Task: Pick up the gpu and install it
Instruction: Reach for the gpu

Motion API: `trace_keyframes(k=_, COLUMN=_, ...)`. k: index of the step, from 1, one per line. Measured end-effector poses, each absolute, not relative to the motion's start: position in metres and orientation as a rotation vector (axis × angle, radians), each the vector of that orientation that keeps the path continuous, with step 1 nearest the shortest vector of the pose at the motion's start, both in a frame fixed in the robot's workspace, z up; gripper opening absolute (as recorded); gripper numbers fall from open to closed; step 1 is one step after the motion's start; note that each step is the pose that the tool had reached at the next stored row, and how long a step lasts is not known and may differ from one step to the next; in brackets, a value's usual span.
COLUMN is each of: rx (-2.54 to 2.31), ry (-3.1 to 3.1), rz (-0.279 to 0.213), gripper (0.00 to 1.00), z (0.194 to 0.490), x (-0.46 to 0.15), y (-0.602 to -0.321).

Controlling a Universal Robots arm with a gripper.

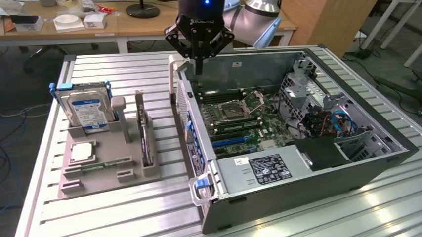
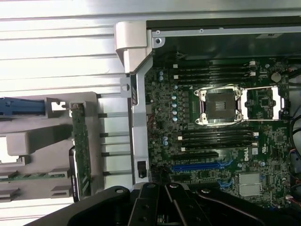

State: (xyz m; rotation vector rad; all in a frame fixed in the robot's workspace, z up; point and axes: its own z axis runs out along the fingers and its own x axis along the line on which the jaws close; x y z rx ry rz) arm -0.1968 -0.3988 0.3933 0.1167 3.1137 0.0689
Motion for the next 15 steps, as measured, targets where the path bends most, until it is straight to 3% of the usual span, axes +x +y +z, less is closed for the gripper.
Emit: trace_keyframes(k=15, rx=0.117, ry=3.114, rz=0.069, gripper=0.1, z=0.393, x=-0.222, y=-0.399)
